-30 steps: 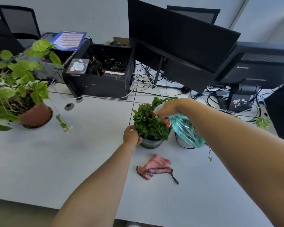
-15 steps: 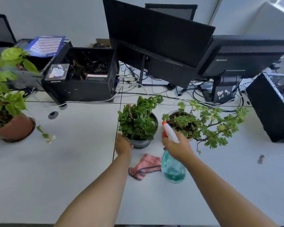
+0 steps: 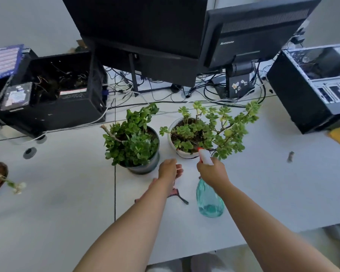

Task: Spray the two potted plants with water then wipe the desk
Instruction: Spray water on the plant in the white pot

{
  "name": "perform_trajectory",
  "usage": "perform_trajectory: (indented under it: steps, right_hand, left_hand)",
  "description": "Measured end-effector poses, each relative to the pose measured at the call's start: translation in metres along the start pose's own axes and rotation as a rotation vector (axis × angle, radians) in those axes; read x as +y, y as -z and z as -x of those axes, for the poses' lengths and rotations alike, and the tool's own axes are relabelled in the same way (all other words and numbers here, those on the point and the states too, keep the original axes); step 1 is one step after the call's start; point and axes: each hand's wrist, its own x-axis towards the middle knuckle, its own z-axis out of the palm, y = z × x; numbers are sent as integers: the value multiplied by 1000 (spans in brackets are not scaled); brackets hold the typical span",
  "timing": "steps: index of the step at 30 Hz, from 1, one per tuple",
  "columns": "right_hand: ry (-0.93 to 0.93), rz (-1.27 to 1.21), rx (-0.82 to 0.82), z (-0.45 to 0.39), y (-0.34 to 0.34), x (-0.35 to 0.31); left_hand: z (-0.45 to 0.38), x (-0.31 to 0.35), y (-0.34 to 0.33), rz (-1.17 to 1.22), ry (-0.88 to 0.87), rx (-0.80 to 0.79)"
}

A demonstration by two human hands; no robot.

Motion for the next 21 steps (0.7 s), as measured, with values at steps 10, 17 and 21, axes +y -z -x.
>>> perform_trajectory:
  steps: [10,17,21]
  right_hand:
    - [-21,52,-109,-7,7,-13]
    - [29,83,-43,-13,12,-1]
    - [2,52,7,-12,22,11]
  left_hand:
    - [-26,41,-27,39,-106,113]
    - [-10,10,-21,-46,78,-180]
    - [-12,13,-17,-3,-42,-57]
